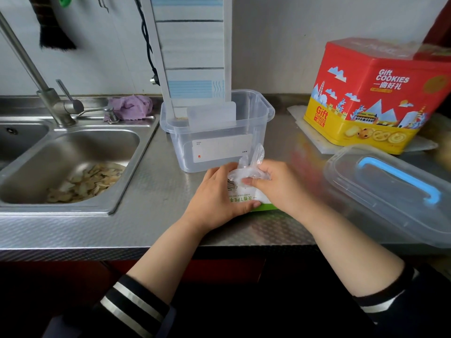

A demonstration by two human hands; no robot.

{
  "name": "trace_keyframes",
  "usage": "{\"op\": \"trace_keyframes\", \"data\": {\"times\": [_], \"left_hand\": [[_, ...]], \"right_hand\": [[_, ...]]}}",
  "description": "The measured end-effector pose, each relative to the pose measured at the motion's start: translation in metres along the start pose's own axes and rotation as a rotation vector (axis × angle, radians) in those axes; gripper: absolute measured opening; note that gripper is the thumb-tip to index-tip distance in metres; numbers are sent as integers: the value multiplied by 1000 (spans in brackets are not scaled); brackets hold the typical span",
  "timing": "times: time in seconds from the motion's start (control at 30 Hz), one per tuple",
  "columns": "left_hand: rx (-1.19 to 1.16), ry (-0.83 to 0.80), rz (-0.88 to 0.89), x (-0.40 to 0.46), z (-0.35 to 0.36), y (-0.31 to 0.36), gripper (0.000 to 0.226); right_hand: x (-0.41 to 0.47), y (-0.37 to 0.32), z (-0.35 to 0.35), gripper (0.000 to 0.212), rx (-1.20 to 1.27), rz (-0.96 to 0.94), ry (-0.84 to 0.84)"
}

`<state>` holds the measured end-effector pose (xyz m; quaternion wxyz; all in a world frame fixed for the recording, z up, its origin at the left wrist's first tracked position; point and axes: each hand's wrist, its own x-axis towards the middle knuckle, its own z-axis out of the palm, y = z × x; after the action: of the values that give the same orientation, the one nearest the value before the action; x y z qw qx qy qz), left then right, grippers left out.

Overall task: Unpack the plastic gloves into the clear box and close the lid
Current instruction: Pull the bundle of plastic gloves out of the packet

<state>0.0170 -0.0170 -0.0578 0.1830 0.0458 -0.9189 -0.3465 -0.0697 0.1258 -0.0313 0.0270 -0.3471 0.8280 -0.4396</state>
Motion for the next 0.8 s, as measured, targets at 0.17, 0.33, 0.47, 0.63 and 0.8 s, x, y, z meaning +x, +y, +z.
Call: {"op": "trace_keyframes", "data": {"times": [0.17, 0.33, 0.47, 0.63, 0.8], "left_hand": [[-4, 14, 3, 0, -2, 3, 81], [7, 0, 12, 0, -2, 3, 83], [20, 1, 22, 1, -1, 1, 80], [55, 9, 43, 2, -1, 0, 80], [39, 1, 43, 2, -1, 0, 81]], "right_hand": [[1, 1, 4, 48, 248, 96, 110], [1, -2, 0, 9, 523, 212, 178], [2, -5, -5, 9, 789, 296, 176], [5, -6, -12, 12, 1014, 372, 189], [11, -7, -21, 13, 1269, 471, 245]]}}
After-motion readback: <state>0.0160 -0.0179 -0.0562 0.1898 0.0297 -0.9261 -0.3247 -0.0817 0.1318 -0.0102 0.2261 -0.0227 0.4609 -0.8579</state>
